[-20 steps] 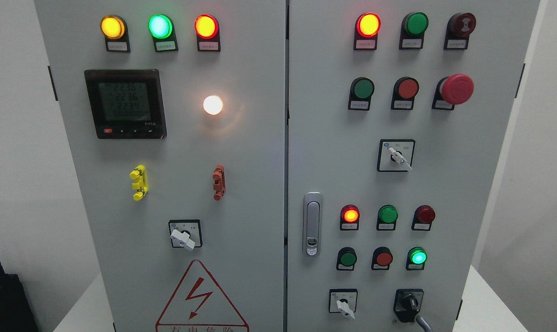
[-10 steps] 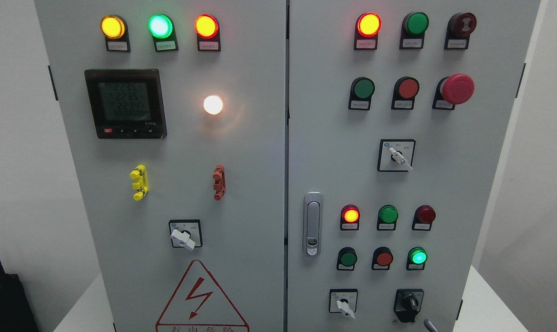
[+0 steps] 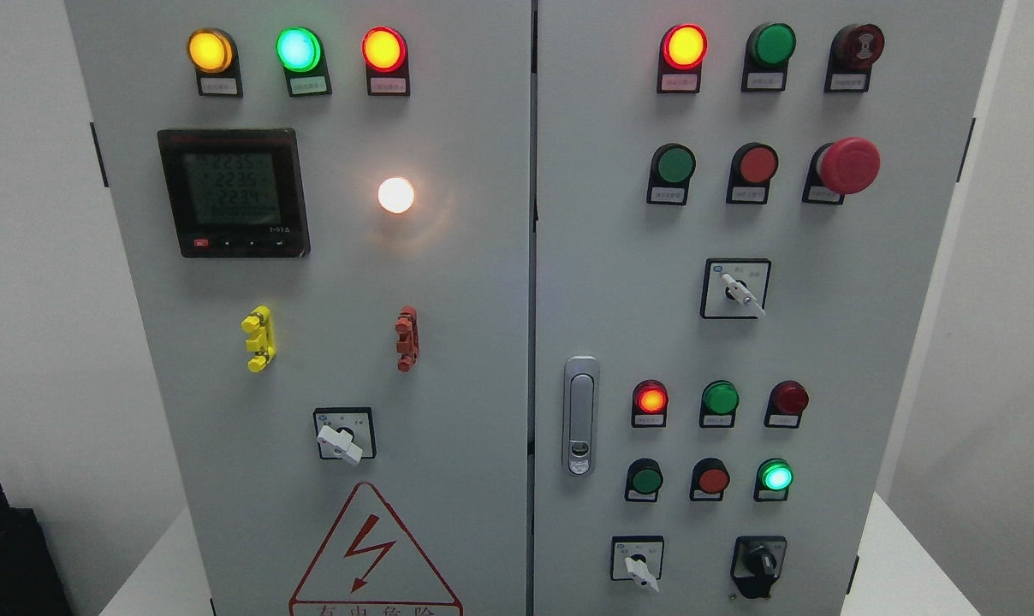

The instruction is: Trip black knob to open circuit

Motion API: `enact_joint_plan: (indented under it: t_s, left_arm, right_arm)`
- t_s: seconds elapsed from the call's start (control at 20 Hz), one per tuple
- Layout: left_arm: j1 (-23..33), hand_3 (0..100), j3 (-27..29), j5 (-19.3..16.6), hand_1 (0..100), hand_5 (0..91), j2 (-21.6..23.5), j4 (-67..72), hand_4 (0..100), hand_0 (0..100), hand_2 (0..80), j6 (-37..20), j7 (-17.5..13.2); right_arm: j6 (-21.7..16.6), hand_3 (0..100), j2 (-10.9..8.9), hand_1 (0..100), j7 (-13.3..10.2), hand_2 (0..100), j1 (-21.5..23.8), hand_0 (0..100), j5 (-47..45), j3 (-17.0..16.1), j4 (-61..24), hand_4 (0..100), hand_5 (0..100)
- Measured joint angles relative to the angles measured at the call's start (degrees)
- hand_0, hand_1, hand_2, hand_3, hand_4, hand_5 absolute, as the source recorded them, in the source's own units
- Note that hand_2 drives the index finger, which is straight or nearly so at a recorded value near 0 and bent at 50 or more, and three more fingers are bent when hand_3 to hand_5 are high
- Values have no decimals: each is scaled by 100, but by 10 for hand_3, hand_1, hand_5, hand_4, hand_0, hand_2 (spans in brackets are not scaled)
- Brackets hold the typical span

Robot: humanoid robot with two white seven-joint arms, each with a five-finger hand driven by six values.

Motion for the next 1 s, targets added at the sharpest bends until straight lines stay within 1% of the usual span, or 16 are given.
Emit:
enact_joint_plan:
  t_s: [0.05,0.1,0.2,0.25,0.5,1.0]
  left_arm:
    - [0,0,0,0,389,0,0,0,0,120,0,0,0]
    - [0,0,0,0,389,0,0,0,0,120,0,0,0]
    - [0,0,1,0,389,0,0,0,0,120,0,0,0]
    - [0,0,1,0,389,0,0,0,0,120,0,0,0]
    - [0,0,1,0,389,0,0,0,0,120,0,0,0]
    - [0,0,1,0,389,0,0,0,0,120,0,0,0]
  right_arm:
    - [-28,144,0,0,36,0,68,0,-1,8,-37,75,121]
    - [-50,90,0,0,61,0,119,0,-1,14,-68,32,62]
    - [-72,58,-1,0,93,0,203,0,-1,26,-125,0,24]
    - [-77,53,-1,0,98,0,235,0,-2,32,-148,0,11]
    - [-93,41,-1,0,111,0,332,0,-4,51,-233,0,0]
    - [-93,5,-2,0,114,0,363,0,-153,64,-294,0,0]
